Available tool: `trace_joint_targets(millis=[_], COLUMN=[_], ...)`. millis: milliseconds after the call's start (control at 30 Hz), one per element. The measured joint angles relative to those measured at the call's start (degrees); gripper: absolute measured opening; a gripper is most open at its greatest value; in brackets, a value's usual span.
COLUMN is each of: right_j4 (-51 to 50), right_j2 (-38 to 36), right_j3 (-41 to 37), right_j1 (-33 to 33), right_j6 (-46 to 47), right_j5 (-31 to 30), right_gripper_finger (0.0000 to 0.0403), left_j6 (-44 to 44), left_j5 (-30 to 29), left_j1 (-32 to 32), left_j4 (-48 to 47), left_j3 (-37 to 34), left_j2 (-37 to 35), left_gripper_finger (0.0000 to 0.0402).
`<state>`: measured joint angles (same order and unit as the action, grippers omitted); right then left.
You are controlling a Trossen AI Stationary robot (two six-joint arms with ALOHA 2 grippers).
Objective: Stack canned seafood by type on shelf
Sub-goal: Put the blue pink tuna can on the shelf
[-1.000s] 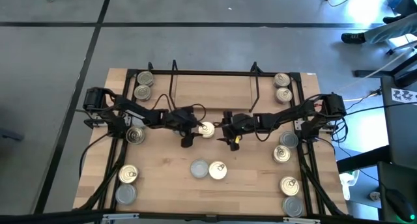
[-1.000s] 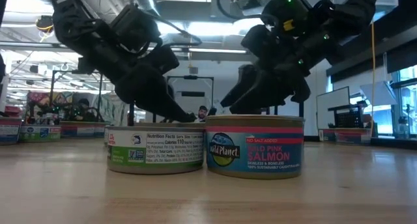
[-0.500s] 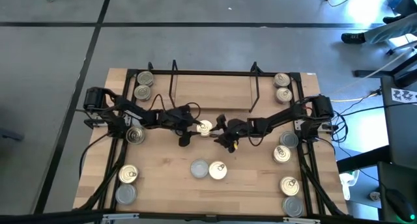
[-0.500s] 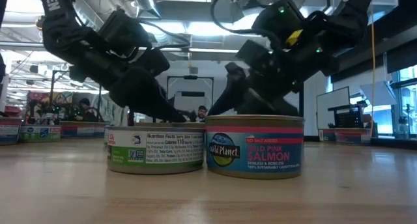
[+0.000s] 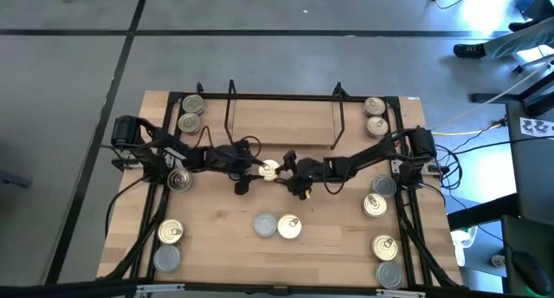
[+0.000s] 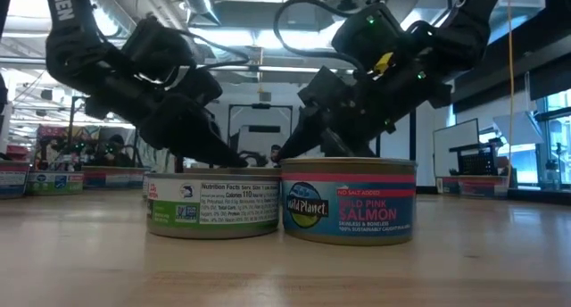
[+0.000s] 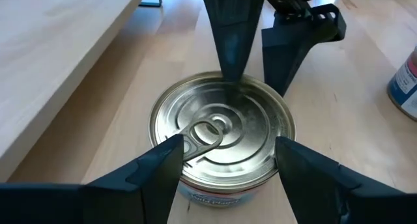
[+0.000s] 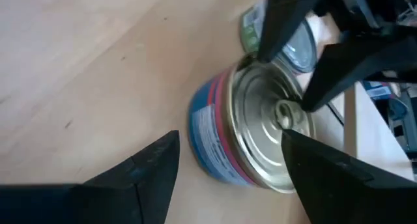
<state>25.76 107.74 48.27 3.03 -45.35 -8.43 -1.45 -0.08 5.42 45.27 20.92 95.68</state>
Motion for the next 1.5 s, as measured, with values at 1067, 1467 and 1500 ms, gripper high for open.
trace_joint_targets(millis=[1067, 1467, 1500], right_j4=[11.3, 5.5, 4.8], right_j2=[5.3, 6.9, 6.9], right_j3=[0.3, 4.6, 5.0], right_j1=[0.0, 0.0, 0.0], right_j6=[-10.8, -15.6, -15.6], right_j5=[-4.1, -4.6, -4.6], right_gripper_finger=[0.0266, 0.0266, 0.0266], left_j6=[-2.1, -1.8, -1.8], left_j5=[-1.2, -1.0, -1.0], left_j1=[1.6, 1.9, 1.9], left_j4=[10.8, 10.8, 10.7], left_j3=[-6.5, -6.5, -6.5], left_j2=[0.0, 0.0, 0.0], left_gripper_finger=[0.024, 0.024, 0.024])
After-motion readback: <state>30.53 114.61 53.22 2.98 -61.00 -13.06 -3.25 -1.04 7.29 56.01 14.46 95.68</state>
